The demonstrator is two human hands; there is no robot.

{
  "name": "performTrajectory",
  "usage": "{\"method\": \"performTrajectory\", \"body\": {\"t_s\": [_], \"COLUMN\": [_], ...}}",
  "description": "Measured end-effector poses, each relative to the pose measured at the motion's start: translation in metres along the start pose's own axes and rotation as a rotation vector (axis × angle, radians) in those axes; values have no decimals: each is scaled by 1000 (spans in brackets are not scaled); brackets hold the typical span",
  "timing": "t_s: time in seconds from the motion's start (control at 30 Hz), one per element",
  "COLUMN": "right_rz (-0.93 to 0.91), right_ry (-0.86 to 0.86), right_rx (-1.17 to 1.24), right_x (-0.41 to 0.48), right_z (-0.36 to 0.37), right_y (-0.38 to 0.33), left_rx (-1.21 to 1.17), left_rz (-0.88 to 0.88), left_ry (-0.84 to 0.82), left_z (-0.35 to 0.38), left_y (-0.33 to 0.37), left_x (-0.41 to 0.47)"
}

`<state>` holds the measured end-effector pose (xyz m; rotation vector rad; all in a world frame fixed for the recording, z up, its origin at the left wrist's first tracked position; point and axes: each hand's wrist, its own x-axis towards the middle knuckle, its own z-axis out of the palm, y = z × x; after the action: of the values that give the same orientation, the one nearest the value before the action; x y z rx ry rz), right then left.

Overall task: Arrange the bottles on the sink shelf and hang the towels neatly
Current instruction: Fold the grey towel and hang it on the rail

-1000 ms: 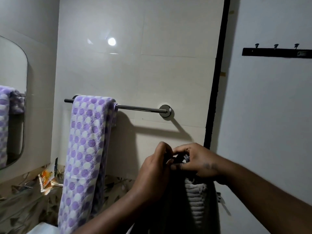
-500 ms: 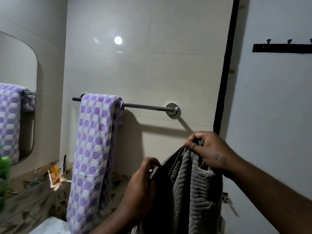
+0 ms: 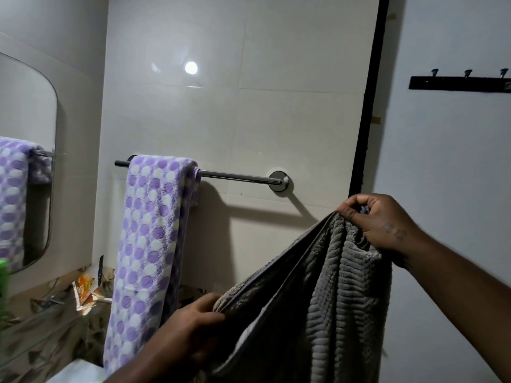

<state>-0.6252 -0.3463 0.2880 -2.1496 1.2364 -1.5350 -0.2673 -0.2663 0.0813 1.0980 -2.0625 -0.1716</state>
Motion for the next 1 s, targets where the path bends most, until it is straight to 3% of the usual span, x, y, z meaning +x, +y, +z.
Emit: {"method": "performTrajectory", "body": {"t_s": [0.13, 0.2, 0.27, 0.4, 0.47, 0.6, 0.67, 0.83, 0.93, 1.0], "right_rz": [64, 66, 92, 168, 219, 258, 273, 392, 544, 587], "right_ry": [22, 8, 14, -15, -77, -81, -85, -193, -314, -376], "right_rx": [-9, -42, -47, -15, -20, -233, -263, 125, 391, 445], "right_x": [4, 4, 4, 4, 1, -3, -8, -36, -51, -54], "right_z": [-10, -7, -4, -2, 3, 28, 44, 95, 115, 114], "right_y": [10, 13, 17, 20, 19, 19, 13, -13, -22, -23], "left_rx": [363, 380, 222, -135, -239, -695, -872, -1056, -1037, -972], "left_rz": [313, 443, 456, 77, 2, -244, -387, -498, -495, -504], "left_ry": [123, 200, 277, 310, 366, 585, 543, 382, 311, 335], "left_z": [-17, -28, -34, -59, -62, -49, -35, 9, 30, 37], "left_y": [-6, 5, 16, 23, 30, 70, 84, 117, 125, 122], "left_x": [3, 1, -8, -18, -14, 22, 48, 92, 105, 108]}}
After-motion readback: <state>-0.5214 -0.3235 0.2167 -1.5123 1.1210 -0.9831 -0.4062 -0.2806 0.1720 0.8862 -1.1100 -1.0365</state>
